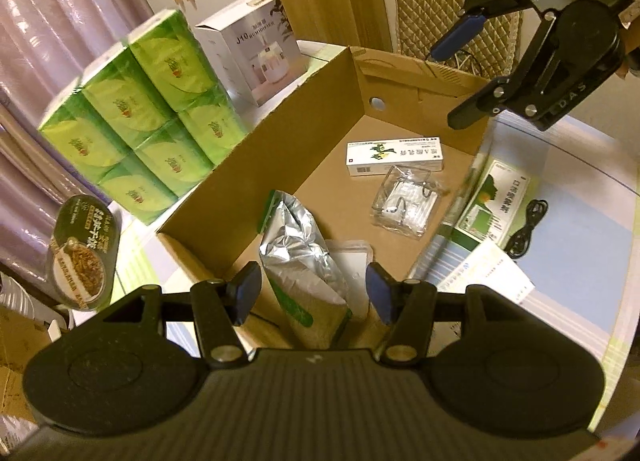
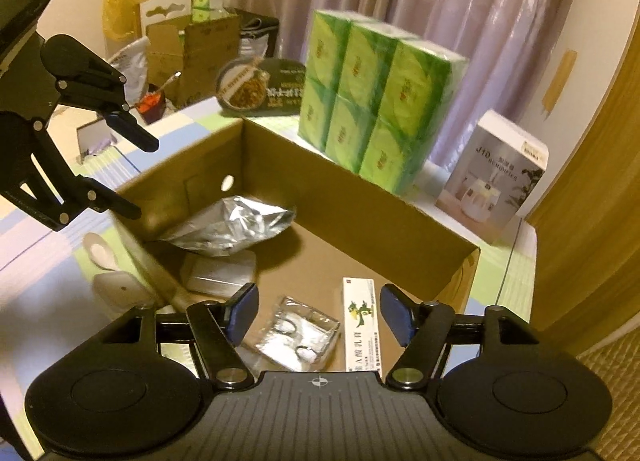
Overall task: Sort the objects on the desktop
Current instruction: 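Lower the cream box into the cardboard box and open the right tool, then move the right tool to the white-green Mecobalamin tablet box and grasp it, then grasp the stacked white square container with the left tool while the right tool lifts the tablet box, then lift the white container with the left tool while the right tool holds the tablet box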
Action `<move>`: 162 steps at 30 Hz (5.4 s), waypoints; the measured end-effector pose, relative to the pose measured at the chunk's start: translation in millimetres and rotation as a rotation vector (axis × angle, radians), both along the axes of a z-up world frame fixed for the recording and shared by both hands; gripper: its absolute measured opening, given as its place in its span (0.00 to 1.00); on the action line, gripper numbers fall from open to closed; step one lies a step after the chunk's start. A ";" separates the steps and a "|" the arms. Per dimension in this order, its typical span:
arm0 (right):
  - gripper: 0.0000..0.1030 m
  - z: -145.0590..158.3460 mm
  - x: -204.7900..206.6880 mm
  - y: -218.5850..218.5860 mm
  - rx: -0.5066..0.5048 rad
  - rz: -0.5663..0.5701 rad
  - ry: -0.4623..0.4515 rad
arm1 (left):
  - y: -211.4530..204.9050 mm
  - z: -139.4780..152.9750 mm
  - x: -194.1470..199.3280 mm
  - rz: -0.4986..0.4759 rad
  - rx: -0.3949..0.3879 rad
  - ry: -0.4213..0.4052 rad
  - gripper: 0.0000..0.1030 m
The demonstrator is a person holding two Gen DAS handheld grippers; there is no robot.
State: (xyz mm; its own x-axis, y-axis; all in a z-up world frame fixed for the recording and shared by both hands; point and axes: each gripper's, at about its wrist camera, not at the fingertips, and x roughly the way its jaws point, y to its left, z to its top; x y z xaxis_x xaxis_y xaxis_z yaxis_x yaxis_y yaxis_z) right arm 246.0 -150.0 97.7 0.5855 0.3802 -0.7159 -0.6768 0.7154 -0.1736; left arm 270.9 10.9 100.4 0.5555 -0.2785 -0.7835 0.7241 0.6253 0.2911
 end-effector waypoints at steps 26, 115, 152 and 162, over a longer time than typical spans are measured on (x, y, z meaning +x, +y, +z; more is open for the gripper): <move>0.84 -20.8 -107.5 2.2 0.003 0.082 0.039 | 36.9 -19.3 -125.2 0.158 -0.044 0.039 0.87; 0.81 -152.3 -136.8 28.9 0.047 -0.180 0.186 | 33.7 -122.7 -54.7 0.625 -0.332 0.174 0.91; 0.77 -149.7 -170.9 -20.2 0.049 -0.278 0.211 | 8.2 -127.8 -158.2 0.651 -0.264 0.163 0.67; 0.77 -152.6 -164.5 -20.9 0.086 -0.294 0.225 | 6.2 -136.9 -151.0 0.642 -0.274 0.130 0.64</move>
State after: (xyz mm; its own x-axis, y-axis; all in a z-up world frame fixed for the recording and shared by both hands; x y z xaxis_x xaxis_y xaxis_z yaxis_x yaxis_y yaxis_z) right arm 81.5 -170.9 -54.9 0.5107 0.2831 -0.8118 -0.4546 0.8904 0.0245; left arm 119.9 17.2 -36.5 0.5828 -0.1235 -0.8032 0.2058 0.9786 -0.0011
